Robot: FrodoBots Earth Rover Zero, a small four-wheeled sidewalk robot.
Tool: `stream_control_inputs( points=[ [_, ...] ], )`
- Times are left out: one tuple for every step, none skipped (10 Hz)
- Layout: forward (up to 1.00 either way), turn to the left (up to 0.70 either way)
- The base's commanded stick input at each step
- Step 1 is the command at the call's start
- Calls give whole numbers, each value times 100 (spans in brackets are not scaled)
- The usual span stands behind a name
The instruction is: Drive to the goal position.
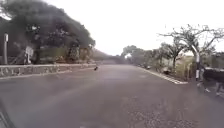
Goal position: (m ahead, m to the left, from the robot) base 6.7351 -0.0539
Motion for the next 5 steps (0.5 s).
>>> stream_control_inputs(
  points=[
    [100,0],
    [100,0],
    [100,0],
    [100,0],
    [100,0]
  ],
)
